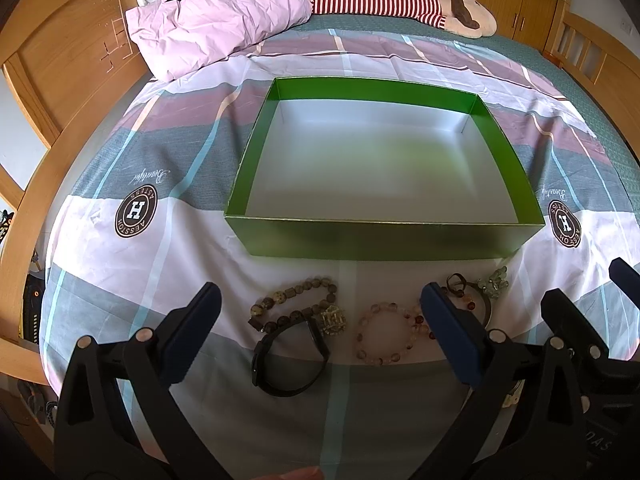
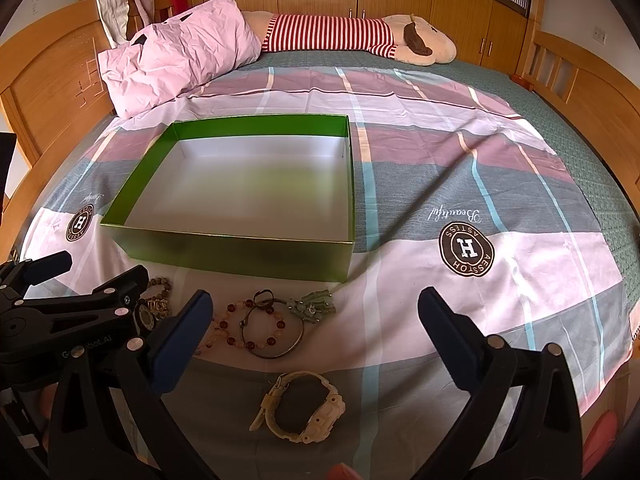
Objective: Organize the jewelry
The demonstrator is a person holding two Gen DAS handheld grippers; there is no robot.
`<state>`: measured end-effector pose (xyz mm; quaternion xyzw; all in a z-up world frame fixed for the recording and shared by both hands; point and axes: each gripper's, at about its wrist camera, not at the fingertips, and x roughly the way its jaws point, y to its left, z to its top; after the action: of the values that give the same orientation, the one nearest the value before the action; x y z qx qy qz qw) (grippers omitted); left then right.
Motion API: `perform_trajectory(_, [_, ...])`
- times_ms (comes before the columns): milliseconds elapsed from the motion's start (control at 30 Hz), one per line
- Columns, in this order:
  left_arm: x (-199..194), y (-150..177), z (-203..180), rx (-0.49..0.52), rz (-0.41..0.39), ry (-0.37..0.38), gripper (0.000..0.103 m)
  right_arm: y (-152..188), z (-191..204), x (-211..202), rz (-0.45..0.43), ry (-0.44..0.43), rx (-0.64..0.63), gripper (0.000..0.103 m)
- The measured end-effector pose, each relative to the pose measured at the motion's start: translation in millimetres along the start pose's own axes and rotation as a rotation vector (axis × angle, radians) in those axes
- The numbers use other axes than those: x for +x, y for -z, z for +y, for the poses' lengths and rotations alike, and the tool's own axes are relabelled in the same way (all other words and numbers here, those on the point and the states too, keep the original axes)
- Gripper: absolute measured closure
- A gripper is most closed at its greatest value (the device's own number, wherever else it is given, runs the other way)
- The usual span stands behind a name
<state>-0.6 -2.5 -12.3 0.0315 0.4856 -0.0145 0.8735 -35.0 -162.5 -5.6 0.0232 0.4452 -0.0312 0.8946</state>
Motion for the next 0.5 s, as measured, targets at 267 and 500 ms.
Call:
perform_trajectory(267, [1.2,2.1,0.7,0.001,0.002,-0.001,0.002,0.4,0.1,-0.2,0.000,0.001,0.000,0.001])
perform_trajectory(500, [3.2,3.2,0.5,0.008,0.007,-0.003,0.002,0.1,0.0,-0.7,-0.002,-0.001,0.000,0.001])
